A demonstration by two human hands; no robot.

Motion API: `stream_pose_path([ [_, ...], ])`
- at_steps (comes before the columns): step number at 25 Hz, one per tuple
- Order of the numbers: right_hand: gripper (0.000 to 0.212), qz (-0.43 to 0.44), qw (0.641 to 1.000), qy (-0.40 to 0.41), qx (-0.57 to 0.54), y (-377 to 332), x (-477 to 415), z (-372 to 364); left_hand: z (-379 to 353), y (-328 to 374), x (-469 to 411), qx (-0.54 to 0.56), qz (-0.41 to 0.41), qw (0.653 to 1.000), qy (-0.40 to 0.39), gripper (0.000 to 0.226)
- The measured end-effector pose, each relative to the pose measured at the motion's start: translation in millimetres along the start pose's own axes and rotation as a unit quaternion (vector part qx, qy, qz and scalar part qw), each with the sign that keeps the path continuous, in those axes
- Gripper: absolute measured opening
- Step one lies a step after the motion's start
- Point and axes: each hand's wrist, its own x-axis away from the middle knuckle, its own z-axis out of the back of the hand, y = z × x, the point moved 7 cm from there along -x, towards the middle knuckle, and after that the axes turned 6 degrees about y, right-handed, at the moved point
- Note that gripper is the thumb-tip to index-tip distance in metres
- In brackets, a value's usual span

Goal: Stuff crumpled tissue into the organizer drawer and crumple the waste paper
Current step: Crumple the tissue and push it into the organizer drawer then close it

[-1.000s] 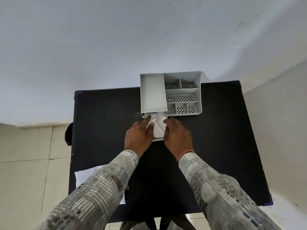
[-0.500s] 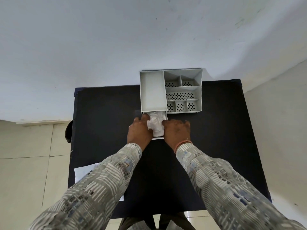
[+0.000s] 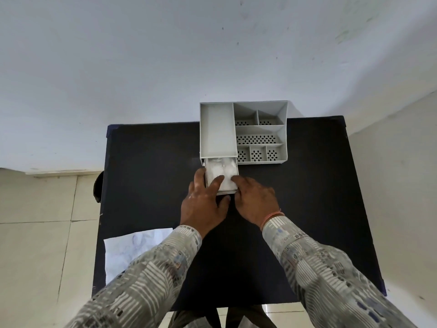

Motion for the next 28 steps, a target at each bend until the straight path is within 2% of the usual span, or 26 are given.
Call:
stream_pose_path([
  [3,0.058,-0.009,0.997,-0.079,0.027,-2.7,-5.4,-4.5,-0.4,-6.3,-13.3,-0.074,0.012,0.995,-0.06,0.088],
  [5,0.062,-0.017,0.995,-0.093,0.041,-3.2,-7.4,-4.3,-1.5,-7.6,-23.5,-0.118,0.018,0.986,-0.114,0.096],
  [7,0.066,-0.025,0.993,-0.108,0.034,-2.1,-8.3,-5.3,-2.9,-8.7,-31.5,-0.115,0.023,0.981,-0.156,0.097],
  [10,0.071,-0.02,0.996,-0.089,0.01,0.4,-4.3,0.1,1.5,-11.3,-32.2,-0.066,0.04,0.983,-0.164,0.104],
  [12,0.074,0.007,0.999,-0.04,0.026,0.3,3.3,7.4,7.8,-15.2,-26.3,-0.051,0.05,0.989,-0.13,0.111],
  [14,0.08,0.055,0.994,-0.015,0.089,-4.9,11.1,7.7,13.8,-18.9,-17.0,-0.053,0.036,0.996,-0.063,0.108],
  [17,0.083,0.07,0.98,-0.078,0.166,-11.8,4.4,-0.2,11.6,-11.4,-5.8,-0.067,-0.063,0.996,-0.01,0.082],
  [20,0.085,0.034,0.972,-0.14,0.183,-11.4,-16.5,-3.4,8.0,-2.7,-15.1,-0.101,-0.092,0.99,-0.047,0.068],
  [24,0.087,0.029,0.974,-0.177,0.136,-7.7,-26.0,-7.0,6.4,-12.3,-34.7,-0.131,-0.049,0.984,-0.108,0.075],
  [28,0.081,0.058,0.985,-0.074,0.143,-3.2,-17.2,2.3,2.9,-19.5,-37.7,-0.113,-0.025,0.983,-0.145,0.081],
])
